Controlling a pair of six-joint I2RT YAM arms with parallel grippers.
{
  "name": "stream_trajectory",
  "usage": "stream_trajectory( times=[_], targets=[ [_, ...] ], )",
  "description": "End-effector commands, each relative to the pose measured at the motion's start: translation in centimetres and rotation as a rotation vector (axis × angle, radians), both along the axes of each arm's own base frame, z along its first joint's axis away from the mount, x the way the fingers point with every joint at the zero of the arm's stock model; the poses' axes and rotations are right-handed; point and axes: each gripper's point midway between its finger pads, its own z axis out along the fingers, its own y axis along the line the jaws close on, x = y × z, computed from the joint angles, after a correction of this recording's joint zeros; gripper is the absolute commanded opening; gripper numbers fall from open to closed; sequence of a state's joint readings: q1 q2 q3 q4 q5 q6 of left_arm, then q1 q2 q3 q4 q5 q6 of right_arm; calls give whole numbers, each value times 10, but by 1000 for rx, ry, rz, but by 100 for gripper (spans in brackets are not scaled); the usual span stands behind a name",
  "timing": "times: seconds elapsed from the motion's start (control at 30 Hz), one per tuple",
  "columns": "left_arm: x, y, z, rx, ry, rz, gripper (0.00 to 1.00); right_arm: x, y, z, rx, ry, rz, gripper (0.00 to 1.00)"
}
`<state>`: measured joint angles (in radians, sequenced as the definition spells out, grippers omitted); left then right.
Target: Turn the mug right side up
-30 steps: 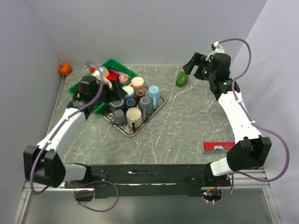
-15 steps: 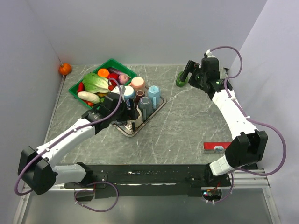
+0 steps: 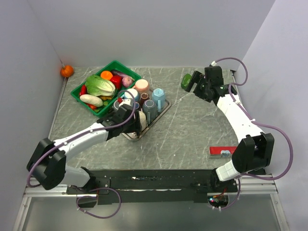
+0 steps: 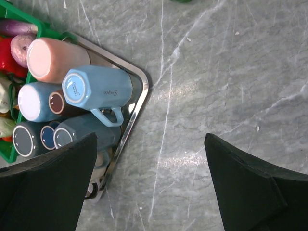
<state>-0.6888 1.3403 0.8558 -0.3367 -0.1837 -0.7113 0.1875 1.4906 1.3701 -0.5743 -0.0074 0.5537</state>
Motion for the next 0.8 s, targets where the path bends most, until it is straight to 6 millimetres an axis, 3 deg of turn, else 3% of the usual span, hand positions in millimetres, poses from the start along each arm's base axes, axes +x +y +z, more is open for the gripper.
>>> stream_trajectory(
  times=[0.0,0.33,0.5,0.77],
  targets=[
    [21,-15,5,-23,-67,5,66,0,-1,20,15,-48,-17,98],
    [29,-20,-12,26,-47,26,50,-10,-5,15,-2,-34,-26,98],
    [33,-20,-10,47,-62,54,37,-16,-9,13,-15,-31,-36,98],
    [33,-23,-16,81,-42,70,38,-21,-13,8,-24,-19,-44,98]
  ],
)
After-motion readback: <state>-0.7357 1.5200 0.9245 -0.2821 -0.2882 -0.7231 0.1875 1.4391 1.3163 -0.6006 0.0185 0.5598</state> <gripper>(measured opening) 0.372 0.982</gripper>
